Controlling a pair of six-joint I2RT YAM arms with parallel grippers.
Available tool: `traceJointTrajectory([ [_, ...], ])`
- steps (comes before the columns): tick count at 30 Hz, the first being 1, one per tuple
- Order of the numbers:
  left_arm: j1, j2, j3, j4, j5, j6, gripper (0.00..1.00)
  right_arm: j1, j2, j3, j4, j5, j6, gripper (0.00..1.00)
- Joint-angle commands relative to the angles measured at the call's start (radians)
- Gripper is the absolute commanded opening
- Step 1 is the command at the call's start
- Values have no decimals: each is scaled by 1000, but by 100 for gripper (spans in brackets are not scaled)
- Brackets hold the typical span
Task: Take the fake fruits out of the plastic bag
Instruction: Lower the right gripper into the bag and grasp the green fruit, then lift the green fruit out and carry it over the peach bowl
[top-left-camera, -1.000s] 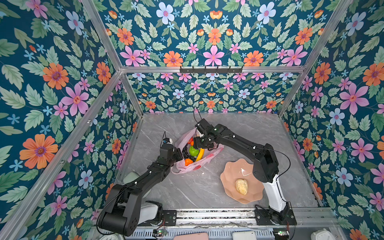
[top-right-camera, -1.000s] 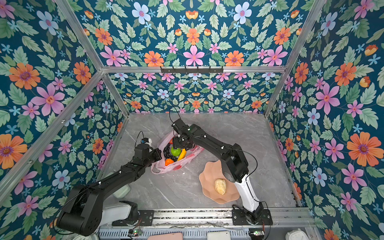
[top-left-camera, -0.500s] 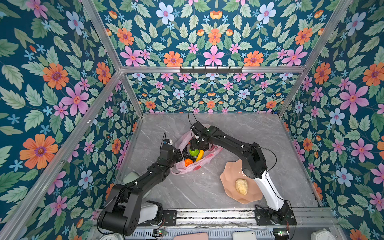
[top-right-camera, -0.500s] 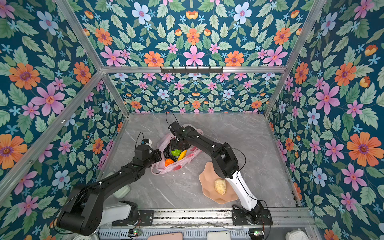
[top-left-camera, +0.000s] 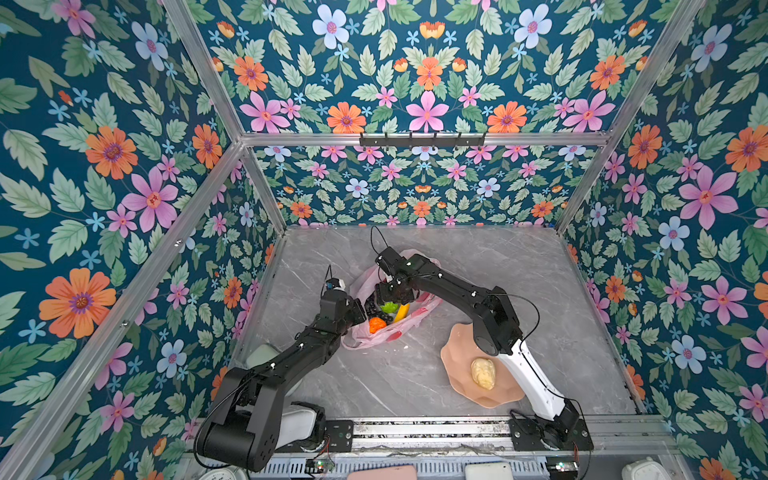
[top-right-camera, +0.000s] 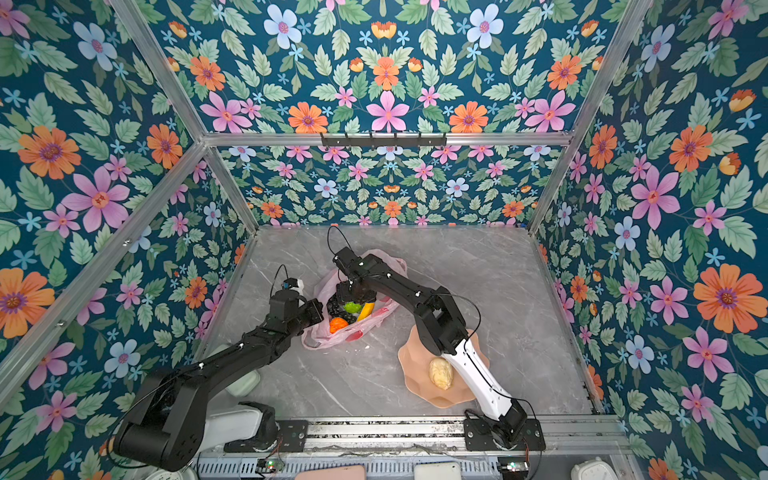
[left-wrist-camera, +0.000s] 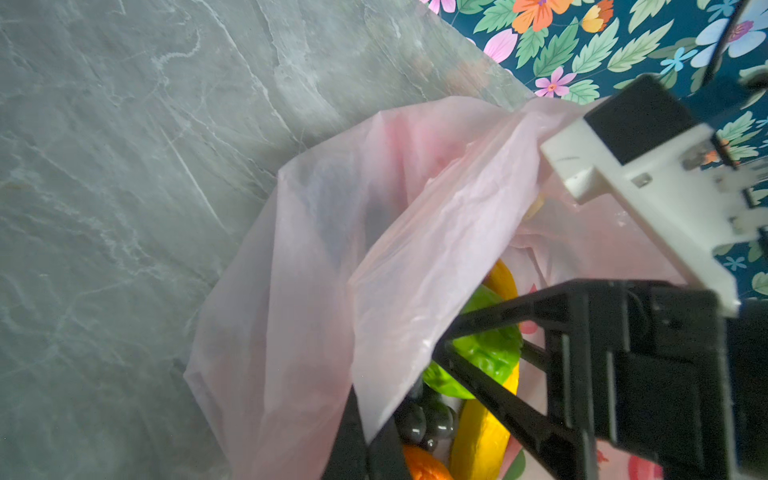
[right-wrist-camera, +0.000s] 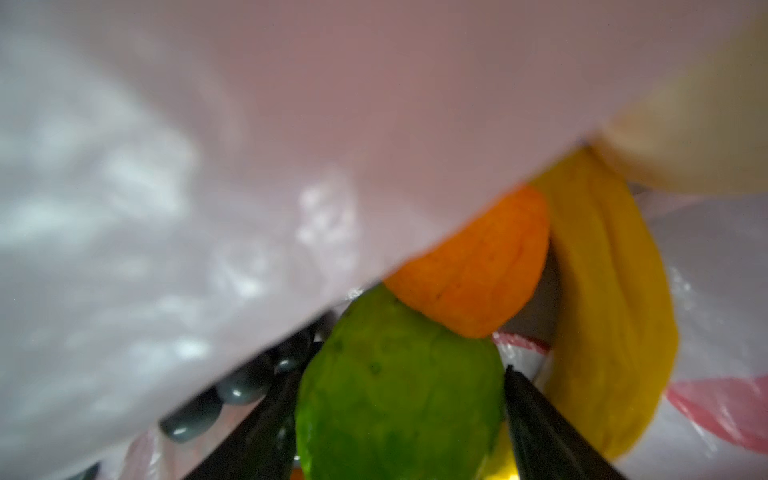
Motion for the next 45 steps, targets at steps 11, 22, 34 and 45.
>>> traceJointTrajectory([
  [11,1,7,-4,28,1,4,0,11,34,45,-66,56,-20,76],
  [22,0,5,-6,28,1,3,0,11,4,57,-67,49,-30,62],
  [34,0,8,-5,28,-1,4,0,10,-165,-47,-58,-3,-53,62],
  [45,1,-1,-1,19,-4,10,0,-22,-438,-324,-38,-33,-69,62],
])
